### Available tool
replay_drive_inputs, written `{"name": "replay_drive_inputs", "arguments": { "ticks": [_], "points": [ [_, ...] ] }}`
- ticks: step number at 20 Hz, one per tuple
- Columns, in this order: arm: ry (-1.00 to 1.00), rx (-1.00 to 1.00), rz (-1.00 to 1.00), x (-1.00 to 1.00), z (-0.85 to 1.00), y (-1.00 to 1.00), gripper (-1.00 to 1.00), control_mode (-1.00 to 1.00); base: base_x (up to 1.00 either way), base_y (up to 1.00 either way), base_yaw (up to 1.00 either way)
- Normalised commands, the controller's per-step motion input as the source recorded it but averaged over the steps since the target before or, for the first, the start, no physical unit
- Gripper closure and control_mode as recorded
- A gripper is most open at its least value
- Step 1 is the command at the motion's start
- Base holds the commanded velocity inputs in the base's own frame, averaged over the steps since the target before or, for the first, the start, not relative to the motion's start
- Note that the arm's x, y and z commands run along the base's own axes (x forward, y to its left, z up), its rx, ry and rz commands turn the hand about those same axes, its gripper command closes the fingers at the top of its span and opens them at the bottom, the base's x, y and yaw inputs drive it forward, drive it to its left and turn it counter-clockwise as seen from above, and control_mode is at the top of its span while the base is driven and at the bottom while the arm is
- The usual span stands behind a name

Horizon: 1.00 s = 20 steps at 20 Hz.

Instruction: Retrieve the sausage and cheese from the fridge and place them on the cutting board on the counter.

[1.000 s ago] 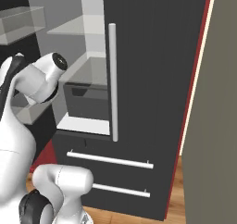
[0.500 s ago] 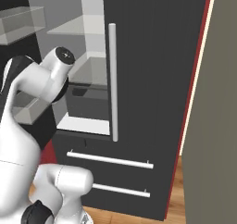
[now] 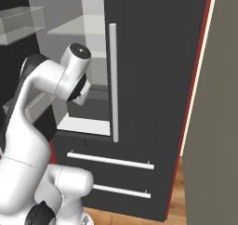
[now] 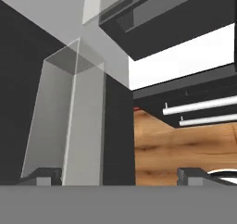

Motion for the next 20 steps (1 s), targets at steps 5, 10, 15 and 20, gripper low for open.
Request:
{"name": "replay_drive_inputs", "arguments": {
  "ticks": [5,10,15,20],
  "points": [
    [0.0,-0.36,0.0,0.27,-0.13,-0.68,-1.0,-1.0,0.0,0.0,0.0],
    [-0.01,-0.15,0.09,0.37,-0.13,-0.59,-1.0,-1.0,0.0,0.0,0.0],
    [-0.18,-0.06,0.04,0.32,-0.3,-0.46,-1.0,-1.0,0.0,0.0,0.0],
    [-0.09,-0.01,0.0,0.53,-0.14,-0.43,-1.0,-1.0,0.0,0.0,0.0]
  ]
}}
